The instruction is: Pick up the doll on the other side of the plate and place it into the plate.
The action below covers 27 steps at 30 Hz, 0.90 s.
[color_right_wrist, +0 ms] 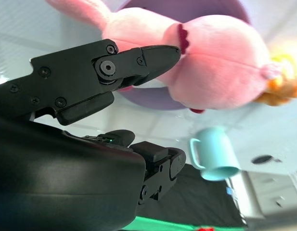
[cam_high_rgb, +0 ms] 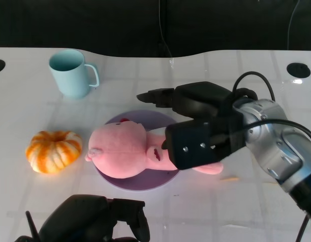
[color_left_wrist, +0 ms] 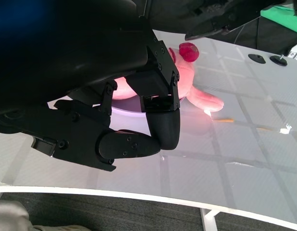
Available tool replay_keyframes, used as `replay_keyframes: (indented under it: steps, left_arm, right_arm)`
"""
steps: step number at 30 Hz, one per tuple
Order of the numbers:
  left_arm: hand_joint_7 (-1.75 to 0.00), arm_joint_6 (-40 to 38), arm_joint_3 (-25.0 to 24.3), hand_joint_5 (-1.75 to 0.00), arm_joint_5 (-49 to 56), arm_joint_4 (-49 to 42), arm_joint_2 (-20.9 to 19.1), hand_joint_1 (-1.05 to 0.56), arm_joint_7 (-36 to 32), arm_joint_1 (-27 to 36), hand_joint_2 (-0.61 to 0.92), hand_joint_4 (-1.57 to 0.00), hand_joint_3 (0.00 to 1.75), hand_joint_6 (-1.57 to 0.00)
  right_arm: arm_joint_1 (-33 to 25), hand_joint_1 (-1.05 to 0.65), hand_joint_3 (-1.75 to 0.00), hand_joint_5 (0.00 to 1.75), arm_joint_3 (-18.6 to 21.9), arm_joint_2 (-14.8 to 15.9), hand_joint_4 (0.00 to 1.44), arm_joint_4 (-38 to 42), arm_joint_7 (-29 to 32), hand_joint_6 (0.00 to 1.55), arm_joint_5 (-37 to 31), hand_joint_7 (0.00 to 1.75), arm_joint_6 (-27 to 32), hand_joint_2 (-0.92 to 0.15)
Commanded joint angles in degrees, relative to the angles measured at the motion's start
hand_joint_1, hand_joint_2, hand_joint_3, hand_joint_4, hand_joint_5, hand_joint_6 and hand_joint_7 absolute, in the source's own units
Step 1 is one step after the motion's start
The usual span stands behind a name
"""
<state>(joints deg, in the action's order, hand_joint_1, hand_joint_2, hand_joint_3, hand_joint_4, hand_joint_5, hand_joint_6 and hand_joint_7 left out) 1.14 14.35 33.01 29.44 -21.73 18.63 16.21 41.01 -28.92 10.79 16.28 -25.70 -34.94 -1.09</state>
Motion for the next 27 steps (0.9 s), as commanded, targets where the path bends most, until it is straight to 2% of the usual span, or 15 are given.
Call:
replay_keyframes:
  steps: [1,7,14,15,17,19,20,21,23,24,27]
  left_arm:
    - [-1.08,0.2,-0.2,-1.52,-0.1,-0.2,-0.8,-0.31,0.2,0.0,0.92,-0.68,0.36,-0.72]
    - [-1.07,0.4,-0.4,-1.5,-0.6,0.3,-0.7,-0.3,0.0,0.9,0.92,-0.67,0.34,-0.72]
    - [-1.06,0.7,-0.6,-1.49,-0.1,0.6,-1.0,-0.31,0.0,1.4,0.92,-0.68,0.35,-0.71]
    - [-1.06,0.9,-0.7,-1.48,-0.2,0.5,-1.2,-0.31,0.0,1.4,0.92,-0.68,0.35,-0.71]
    - [-1.06,0.8,-0.9,-1.47,-0.4,0.6,-1.3,-0.31,0.2,1.5,0.92,-0.67,0.35,-0.71]
    - [-1.06,0.8,-1.1,-1.47,-0.7,0.5,-1.5,-0.31,0.4,1.5,0.92,-0.67,0.35,-0.71]
    - [-1.06,1.1,-1.3,-1.47,-0.8,0.3,-1.7,-0.31,0.2,1.4,0.92,-0.68,0.35,-0.71]
    - [-1.06,1.4,-1.4,-1.47,-0.9,0.1,-1.8,-0.31,0.1,1.3,0.92,-0.68,0.34,-0.71]
    - [-1.06,1.8,-1.6,-1.46,-1.1,-0.3,-2.1,-0.31,0.0,1.2,0.92,-0.68,0.35,-0.71]
    - [-1.06,2.0,-1.8,-1.46,-1.3,-0.5,-2.1,-0.31,0.0,1.2,0.92,-0.68,0.35,-0.71]
    - [-1.05,2.7,-2.2,-1.46,-1.6,-1.0,-2.4,-0.3,-0.2,1.0,0.92,-0.69,0.34,-0.71]
  right_arm:
    - [-2.2,-0.81,-0.17,0.15,1.6,2.5,0.24,-5.1,1.2,0.18,0.2,0.03,-1.1,-0.92]
    - [-8.8,-0.68,-0.21,0.24,5.6,5.4,0.4,-15.2,2.2,0.3,1.6,0.07,-1.5,-0.92]
    - [-18.8,-0.51,-0.16,0.41,12.1,7.9,0.68,-20.5,10.5,0.56,4.8,0.17,-9.4,-0.92]
    - [-20.3,-0.44,-0.14,0.46,13.1,8.0,0.74,-21.2,11.7,0.62,5.4,0.19,-10.2,-0.92]
    - [-22.6,-0.37,-0.1,0.59,14.7,8.0,0.77,-22.2,13.1,0.69,6.5,0.19,-11.5,-0.92]
    - [-24.9,-0.26,-0.07,0.9,16.3,8.1,0.75,-23.1,14.3,0.8,7.7,0.23,-12.7,-0.92]
    - [-26.0,-0.23,-0.07,0.98,17.0,8.1,0.76,-23.4,14.8,0.84,8.2,0.25,-13.1,-0.92]
    - [-27.1,-0.2,-0.12,1.09,17.6,8.1,0.76,-23.8,15.2,0.87,8.8,0.32,-13.5,-0.88]
    - [-29.3,-0.17,-0.6,1.19,18.7,7.9,0.76,-24.9,15.3,0.84,10.0,0.51,-13.2,-0.63]
    - [-30.5,-0.13,-0.79,1.36,19.2,7.7,0.76,-25.6,15.3,0.85,10.6,0.64,-12.8,-0.55]
    - [-33.4,-0.05,-1.06,1.54,20.3,7.9,0.78,-27.2,14.6,0.83,12.0,0.88,-11.8,-0.43]
